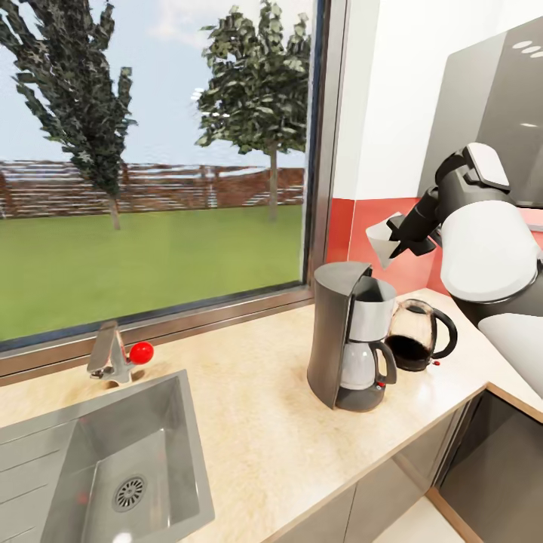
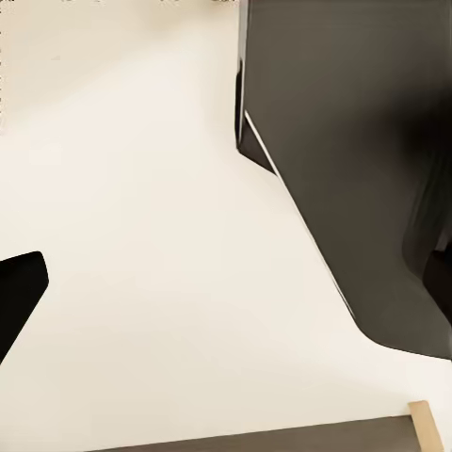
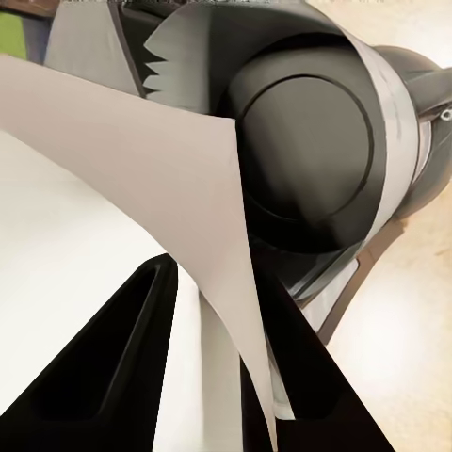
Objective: Set up a coffee station on the kitchen countertop: keep the coffee maker on the countertop, move the bottle of coffee from the kitchen shelf to the counter next to the coffee maker, place a paper coffee filter on top of the coffee maker, put the saucer next to the coffee maker with the coffee cup on the saucer, and place the electric kettle next to the coffee maker.
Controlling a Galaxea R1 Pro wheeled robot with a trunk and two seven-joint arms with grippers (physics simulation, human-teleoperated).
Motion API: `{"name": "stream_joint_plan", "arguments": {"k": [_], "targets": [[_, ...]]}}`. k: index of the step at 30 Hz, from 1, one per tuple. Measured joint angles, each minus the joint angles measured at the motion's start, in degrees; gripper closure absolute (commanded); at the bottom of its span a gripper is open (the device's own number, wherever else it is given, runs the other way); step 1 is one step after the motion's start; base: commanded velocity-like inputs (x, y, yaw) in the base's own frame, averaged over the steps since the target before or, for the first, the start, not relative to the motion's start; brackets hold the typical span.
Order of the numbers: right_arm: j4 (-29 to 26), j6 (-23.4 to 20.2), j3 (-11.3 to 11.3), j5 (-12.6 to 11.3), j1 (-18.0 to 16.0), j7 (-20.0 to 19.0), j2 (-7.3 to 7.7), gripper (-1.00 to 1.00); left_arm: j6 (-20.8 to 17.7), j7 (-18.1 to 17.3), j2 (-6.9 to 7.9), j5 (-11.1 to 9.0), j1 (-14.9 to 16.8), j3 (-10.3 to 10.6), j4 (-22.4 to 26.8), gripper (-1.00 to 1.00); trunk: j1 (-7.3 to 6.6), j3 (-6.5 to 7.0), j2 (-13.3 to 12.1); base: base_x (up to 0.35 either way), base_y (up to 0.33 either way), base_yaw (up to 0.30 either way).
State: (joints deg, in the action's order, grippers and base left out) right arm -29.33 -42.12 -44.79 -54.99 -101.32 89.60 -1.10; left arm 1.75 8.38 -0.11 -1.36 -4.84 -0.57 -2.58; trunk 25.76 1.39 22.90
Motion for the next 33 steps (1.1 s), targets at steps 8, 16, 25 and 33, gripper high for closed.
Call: {"name": "stream_joint_plan", "arguments": {"k": [8,16,25,33], "targets": [[0.08,0.00,-0.06,0.00,0.00,0.00,0.00,1.00,0.07,-0.01,-0.03,0.00,0.00,0.00,0.00,-1.00,0.01,0.00,0.00,0.037,0.000,0.000],[0.01,0.19,-0.13,-0.08,0.00,0.01,0.00,-1.00,0.08,-0.03,-0.05,0.00,0.00,0.00,0.00,-1.00,0.01,0.00,0.00,0.002,0.000,0.000],[0.00,0.19,-0.15,-0.15,0.00,0.01,0.00,-1.00,0.08,-0.02,-0.05,0.00,0.00,0.00,0.00,-1.00,0.01,0.00,0.00,0.000,0.000,0.000],[-0.09,0.19,-0.15,-0.12,0.00,0.01,0.00,-1.00,0.08,-0.01,-0.20,0.00,0.00,0.00,0.00,-1.00,0.01,0.00,0.00,0.000,0.000,0.000]]}}
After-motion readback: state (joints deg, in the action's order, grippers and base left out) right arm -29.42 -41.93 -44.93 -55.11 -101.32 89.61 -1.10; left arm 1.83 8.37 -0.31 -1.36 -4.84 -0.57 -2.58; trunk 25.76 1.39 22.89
